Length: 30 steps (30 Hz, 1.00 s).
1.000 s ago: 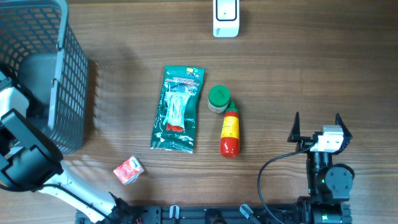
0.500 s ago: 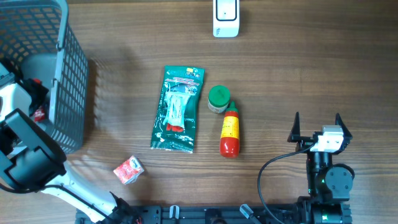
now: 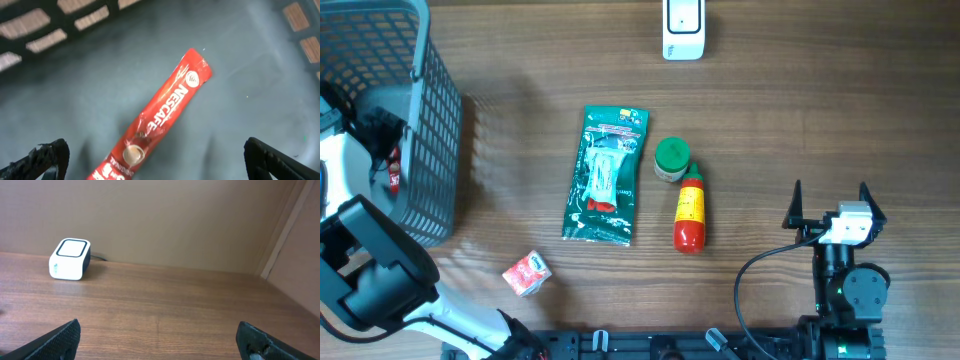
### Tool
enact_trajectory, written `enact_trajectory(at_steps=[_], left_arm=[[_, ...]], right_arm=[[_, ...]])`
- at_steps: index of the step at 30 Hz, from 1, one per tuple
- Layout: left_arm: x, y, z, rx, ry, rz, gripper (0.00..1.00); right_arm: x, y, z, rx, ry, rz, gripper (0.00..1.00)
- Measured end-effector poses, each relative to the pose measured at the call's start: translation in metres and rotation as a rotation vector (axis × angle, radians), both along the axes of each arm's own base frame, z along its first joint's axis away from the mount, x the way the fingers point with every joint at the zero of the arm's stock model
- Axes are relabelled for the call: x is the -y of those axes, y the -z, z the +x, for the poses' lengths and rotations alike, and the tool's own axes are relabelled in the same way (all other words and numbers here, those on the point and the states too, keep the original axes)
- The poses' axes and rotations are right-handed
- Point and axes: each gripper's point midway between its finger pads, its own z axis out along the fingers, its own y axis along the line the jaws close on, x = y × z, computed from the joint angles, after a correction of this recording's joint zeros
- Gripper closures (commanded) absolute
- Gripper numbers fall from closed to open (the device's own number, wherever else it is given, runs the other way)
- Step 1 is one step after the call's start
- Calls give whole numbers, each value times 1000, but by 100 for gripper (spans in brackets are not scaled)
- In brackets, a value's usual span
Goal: Scan the item barcode
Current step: 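Carry the Nescafe stick out and set it right of the sauce bottle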
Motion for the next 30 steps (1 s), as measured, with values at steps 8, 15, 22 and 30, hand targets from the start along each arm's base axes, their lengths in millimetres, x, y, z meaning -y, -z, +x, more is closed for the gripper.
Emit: enact_trajectory(at_steps=[8,15,22,30], left_arm=[[9,10,-6,-5,-177,-59,0],[15,48,-7,-90,-244,-56,0],[5,51,-16,-135,-281,11,0],[1,52,-16,-135,-290,26,25]], right_arm=[[0,0,0,0,0,0,0],[0,0,0,0,0,0,0],[0,0,0,0,0,0,0],[0,0,0,0,0,0,0]])
